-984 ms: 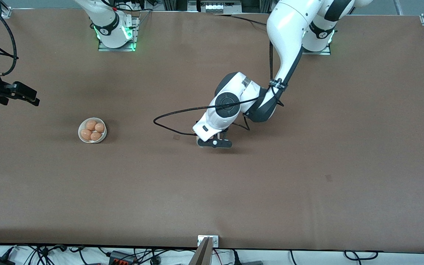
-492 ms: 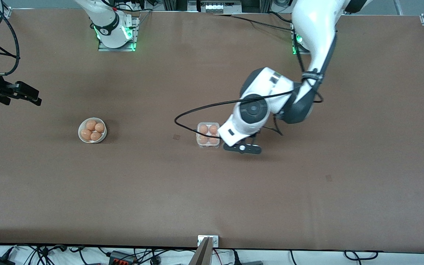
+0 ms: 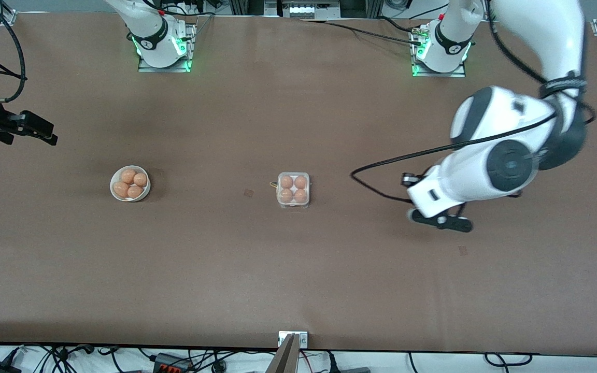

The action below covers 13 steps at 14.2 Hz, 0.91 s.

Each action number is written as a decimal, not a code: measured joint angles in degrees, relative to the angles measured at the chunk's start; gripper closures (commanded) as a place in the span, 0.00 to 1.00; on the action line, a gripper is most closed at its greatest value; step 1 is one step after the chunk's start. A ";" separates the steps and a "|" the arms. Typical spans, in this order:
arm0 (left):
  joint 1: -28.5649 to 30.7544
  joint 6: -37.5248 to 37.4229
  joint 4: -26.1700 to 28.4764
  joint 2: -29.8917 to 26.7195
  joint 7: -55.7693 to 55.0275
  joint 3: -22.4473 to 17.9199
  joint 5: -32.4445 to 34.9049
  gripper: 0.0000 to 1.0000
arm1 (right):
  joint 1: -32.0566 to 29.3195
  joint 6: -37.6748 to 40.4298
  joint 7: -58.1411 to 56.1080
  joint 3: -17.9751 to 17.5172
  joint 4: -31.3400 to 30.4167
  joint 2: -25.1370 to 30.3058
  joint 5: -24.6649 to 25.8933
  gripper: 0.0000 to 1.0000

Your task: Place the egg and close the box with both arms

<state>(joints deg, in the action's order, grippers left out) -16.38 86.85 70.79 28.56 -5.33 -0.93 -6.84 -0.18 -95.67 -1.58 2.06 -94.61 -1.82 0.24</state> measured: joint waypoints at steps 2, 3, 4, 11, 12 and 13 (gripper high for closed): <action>1.36 -3.60 0.12 -3.25 0.18 0.05 0.00 0.94 | 0.01 -0.52 0.00 0.00 -1.20 0.42 0.00 0.00; 1.99 -5.05 0.23 -4.76 0.59 0.06 0.00 0.94 | 0.01 -0.84 0.00 0.00 -1.79 0.67 0.00 0.00; 2.66 -5.88 0.46 -6.18 1.43 0.08 0.00 0.94 | 0.01 -1.03 0.00 0.00 -2.17 0.92 0.01 0.00; 5.86 -7.48 5.23 -11.63 3.42 0.14 0.00 0.85 | -0.06 -1.07 0.01 0.01 -2.27 1.65 0.00 0.00; 6.17 -7.94 5.41 -11.66 3.67 0.13 0.00 0.83 | -0.06 -1.07 0.01 0.01 -2.27 1.66 0.00 0.00; 6.86 -8.30 5.54 -11.66 4.37 0.13 0.00 0.68 | -0.06 -1.08 0.01 0.01 -2.27 1.66 0.01 0.00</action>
<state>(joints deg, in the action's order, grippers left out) -9.52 78.54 76.33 16.90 -0.96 -0.80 -6.84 -0.24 -96.75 -1.57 2.07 -96.87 -0.16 0.25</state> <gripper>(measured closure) 0.903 0.000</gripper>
